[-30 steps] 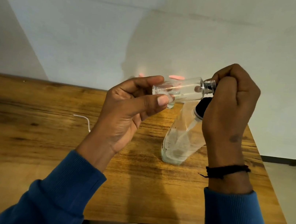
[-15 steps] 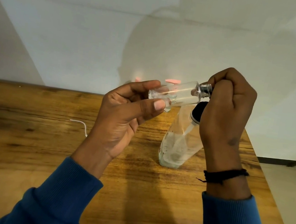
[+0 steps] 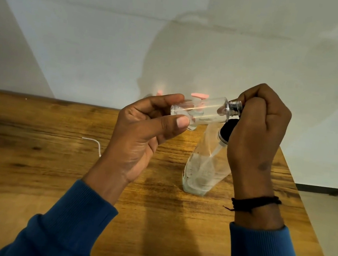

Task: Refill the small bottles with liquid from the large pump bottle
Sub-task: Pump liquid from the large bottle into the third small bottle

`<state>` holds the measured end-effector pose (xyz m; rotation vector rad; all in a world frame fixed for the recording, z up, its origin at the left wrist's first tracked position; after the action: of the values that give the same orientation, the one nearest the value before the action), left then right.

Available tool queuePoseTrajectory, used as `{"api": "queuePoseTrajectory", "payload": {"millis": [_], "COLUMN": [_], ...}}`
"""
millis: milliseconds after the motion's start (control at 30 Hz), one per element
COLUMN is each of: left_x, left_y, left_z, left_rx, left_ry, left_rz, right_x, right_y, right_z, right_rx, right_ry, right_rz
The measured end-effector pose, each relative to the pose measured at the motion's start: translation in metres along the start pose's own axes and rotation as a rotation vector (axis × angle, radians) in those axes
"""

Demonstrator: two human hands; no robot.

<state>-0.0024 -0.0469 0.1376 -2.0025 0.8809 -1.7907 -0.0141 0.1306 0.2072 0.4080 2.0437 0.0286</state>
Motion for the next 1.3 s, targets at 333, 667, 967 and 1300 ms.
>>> {"api": "queuePoseTrajectory", "payload": {"millis": [333, 667, 967, 1300], "left_x": [0.0012, -0.0011, -0.0006, -0.0013], "left_y": [0.0000, -0.0004, -0.0012, 0.0009], "left_z": [0.0003, 0.0004, 0.0006, -0.0005], "left_rx": [0.024, 0.036, 0.049, 0.057], "left_ry": [0.001, 0.014, 0.016, 0.027], "left_rz": [0.018, 0.035, 0.029, 0.023], "right_x": [-0.0008, -0.0009, 0.0003, 0.0004], "right_y": [0.0012, -0.0001, -0.0020, -0.0011], "right_z": [0.0000, 0.0005, 0.0005, 0.0009], "right_rx": [0.008, 0.003, -0.033, -0.022], "right_ry": [0.004, -0.006, -0.040, -0.042], "right_rz": [0.033, -0.011, -0.034, 0.003]}}
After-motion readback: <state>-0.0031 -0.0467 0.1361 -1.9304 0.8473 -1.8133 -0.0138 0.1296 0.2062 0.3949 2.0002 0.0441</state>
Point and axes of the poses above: each hand's wrist, its own z-axis away from the middle knuckle, its own y-axis out of the back of the hand, x = y × z, the point moved 9 cm from there along -z, towards the middle knuckle, and after that the axes turned 10 degrees about -x, right-handed, at the moved point
